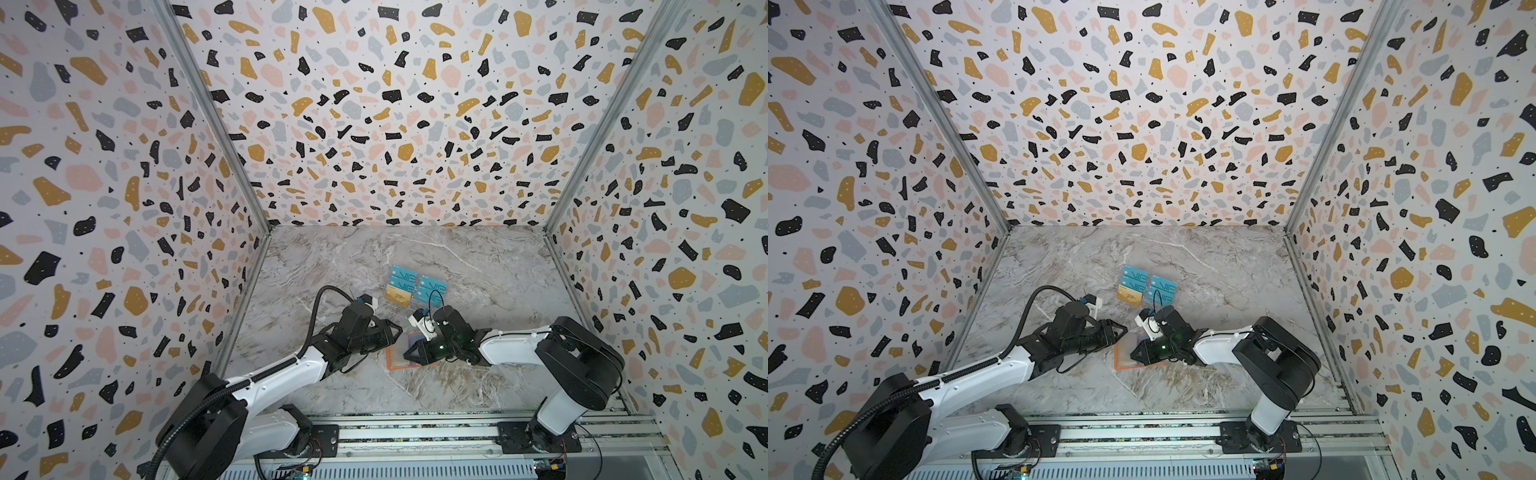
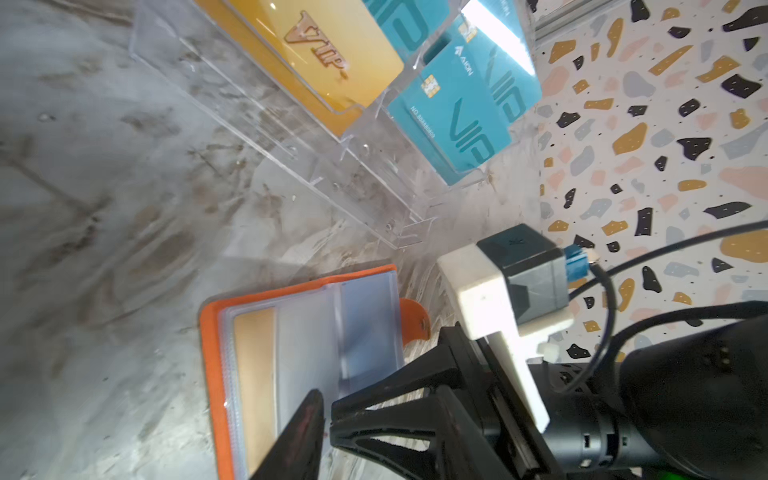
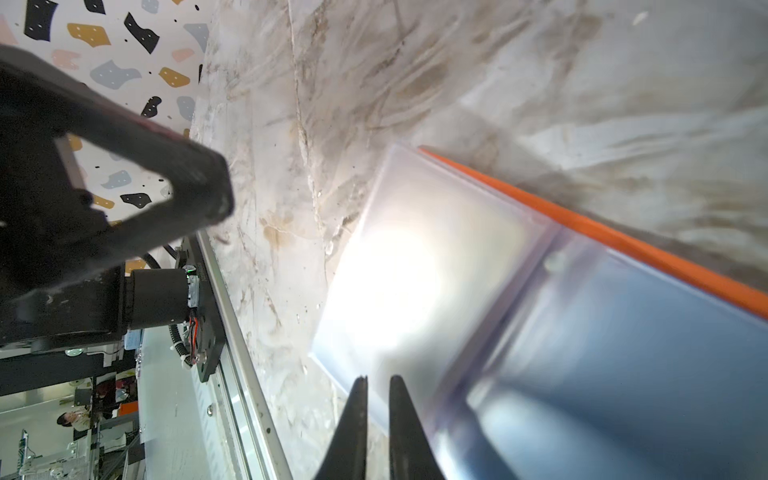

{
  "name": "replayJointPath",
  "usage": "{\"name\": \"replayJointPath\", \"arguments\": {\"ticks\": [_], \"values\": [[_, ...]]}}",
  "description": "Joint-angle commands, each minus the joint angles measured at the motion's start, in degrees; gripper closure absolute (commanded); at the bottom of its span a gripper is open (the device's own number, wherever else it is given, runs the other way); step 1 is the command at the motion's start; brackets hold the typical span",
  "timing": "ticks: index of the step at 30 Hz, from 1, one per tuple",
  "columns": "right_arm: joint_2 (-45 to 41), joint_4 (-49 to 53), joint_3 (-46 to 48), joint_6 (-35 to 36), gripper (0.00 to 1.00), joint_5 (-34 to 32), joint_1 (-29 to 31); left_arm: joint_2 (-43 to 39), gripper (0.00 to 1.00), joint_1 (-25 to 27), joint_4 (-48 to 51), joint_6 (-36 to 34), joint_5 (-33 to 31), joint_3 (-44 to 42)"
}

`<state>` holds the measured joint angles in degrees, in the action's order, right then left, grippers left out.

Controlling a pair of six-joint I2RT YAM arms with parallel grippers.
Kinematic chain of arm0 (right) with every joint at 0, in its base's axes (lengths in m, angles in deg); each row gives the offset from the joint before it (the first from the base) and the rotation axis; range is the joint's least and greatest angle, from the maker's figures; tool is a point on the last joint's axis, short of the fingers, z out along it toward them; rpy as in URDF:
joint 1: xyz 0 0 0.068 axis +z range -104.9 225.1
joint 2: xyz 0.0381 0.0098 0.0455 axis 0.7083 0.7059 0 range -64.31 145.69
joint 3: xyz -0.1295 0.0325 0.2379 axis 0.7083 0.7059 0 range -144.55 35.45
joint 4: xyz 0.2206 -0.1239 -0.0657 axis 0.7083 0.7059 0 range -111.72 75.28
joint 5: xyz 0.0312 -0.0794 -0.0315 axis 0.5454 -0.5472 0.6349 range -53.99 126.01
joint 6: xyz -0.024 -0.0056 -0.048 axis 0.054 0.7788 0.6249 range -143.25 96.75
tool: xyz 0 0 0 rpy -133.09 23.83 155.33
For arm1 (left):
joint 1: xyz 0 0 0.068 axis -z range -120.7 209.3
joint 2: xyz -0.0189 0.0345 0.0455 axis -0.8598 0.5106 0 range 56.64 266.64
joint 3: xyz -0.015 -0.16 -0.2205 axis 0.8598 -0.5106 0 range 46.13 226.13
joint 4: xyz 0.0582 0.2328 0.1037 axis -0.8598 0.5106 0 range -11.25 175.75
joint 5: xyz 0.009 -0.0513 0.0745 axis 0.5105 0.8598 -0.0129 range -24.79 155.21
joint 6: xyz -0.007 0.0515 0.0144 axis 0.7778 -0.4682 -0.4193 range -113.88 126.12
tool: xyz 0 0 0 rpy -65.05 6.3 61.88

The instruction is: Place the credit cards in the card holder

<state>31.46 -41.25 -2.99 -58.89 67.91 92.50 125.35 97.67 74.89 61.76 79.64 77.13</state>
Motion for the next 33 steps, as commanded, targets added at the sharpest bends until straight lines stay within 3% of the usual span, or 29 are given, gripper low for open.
{"name": "replayJointPath", "arguments": {"ticks": [1,13,17,23,33], "values": [[1.26,0.56,-2.07,0.31,0.86,-0.77,0.46,-0.13,0.61,-0.14,0.55,-0.88,0.15,-0.72],[0.29,-4.05,-0.94,-4.56,0.86,-1.08,-0.09,9.33,0.69,1.31,-18.81,7.11,3.38,-7.04],[-2.26,-2.56,-2.21,-3.67,0.87,-1.2,-0.87,12.44,0.7,1.31,-20.02,6.98,4.51,-7.92],[-2.75,6.92,-11.01,4.03,0.85,-2.08,-3.89,13.56,0.7,1.27,-17.91,5.51,2.97,-8.36],[7.73,23.61,-35.19,19.58,0.76,-9.42,-7.47,15.83,0.7,0.39,-11.96,-0.73,2.56,-6.58]]}}
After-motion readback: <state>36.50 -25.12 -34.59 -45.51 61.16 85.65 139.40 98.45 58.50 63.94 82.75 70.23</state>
